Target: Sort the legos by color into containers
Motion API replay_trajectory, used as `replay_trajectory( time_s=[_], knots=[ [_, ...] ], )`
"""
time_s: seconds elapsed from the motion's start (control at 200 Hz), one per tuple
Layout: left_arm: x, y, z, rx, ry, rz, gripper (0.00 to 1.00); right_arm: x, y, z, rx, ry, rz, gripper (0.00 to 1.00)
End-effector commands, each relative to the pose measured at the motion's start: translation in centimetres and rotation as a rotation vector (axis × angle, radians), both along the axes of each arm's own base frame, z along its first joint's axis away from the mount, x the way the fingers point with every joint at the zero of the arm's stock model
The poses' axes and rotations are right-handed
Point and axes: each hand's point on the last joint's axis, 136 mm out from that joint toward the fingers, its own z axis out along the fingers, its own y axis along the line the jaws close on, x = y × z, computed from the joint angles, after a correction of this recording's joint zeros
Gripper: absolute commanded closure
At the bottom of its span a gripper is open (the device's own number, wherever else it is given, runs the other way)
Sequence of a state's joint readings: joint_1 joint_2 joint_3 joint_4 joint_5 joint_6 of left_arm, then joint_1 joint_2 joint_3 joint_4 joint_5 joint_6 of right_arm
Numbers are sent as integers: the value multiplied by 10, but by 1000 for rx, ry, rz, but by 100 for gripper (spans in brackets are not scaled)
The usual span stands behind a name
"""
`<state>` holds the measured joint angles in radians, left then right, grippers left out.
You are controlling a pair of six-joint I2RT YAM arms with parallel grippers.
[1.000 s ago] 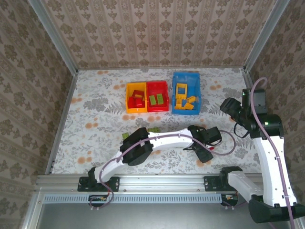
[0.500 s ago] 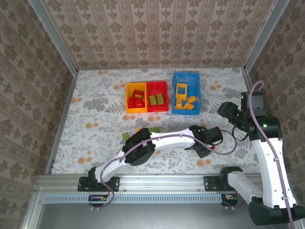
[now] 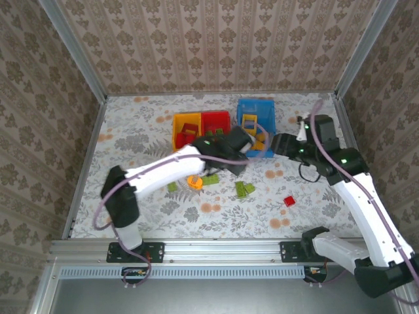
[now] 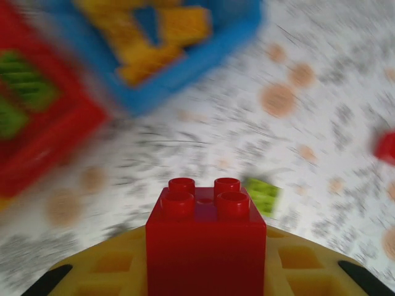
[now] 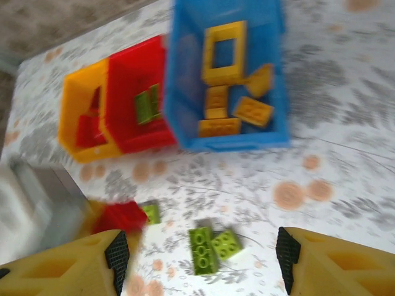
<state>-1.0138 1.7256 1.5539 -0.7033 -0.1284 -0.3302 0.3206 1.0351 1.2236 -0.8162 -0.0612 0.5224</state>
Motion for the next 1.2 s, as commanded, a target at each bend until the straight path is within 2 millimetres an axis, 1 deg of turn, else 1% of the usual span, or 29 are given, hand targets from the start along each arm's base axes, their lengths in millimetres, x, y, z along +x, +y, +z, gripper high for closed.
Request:
replay_trajectory(
  time_s=[0.0,0.095,0.11,0.21,0.23,0.33,0.375,0.385,0.445,0.505,0.62,0.695,0.745,0.815,0.835,0.88,0.955,1.02,1.115,1.195],
  knots=[
    [31,60,-5,15,40,197,74,20,47,21,23,-147,147,32],
    [64,104,-4,4,57,326,74,26,87,13,23,-153,264,32],
    [72,113,-6,4,60,355,74,28,95,15,30,-171,284,32],
    [109,147,-11,-13,84,468,74,33,132,4,13,-161,387,32],
    [116,152,-16,-14,95,489,74,34,138,1,13,-153,404,32],
    [153,171,-25,-35,111,567,73,40,160,-12,23,-124,460,32],
    [165,172,-31,-33,120,582,73,41,166,-13,32,-123,475,32],
    [171,182,-35,-27,127,607,73,44,170,-23,23,-101,480,32],
    [189,193,-45,-5,145,650,72,48,175,-31,20,-81,488,32],
    [204,196,-58,4,167,665,71,50,179,-37,17,-62,496,32],
    [223,188,-72,-9,195,653,68,52,182,-47,3,-28,501,32],
    [229,182,-80,-13,213,642,66,52,180,-55,-13,-5,498,31],
    [232,179,-84,-17,224,637,61,50,177,-63,-32,18,497,32],
    [232,176,-87,-23,234,637,50,46,169,-79,-79,63,488,32],
    [231,175,-86,-26,235,636,48,45,166,-84,-95,73,481,32],
    [230,174,-84,-33,235,634,45,37,153,-101,-149,139,464,32],
    [227,171,-75,-47,224,628,40,26,138,-124,-215,216,447,32],
    [223,171,-66,-57,213,627,37,14,126,-146,-254,290,430,32],
    [214,171,-51,-72,195,625,36,3,114,-174,-306,389,404,32],
    [202,171,-38,-80,179,618,34,-1,108,-194,-339,445,395,31]
  ],
)
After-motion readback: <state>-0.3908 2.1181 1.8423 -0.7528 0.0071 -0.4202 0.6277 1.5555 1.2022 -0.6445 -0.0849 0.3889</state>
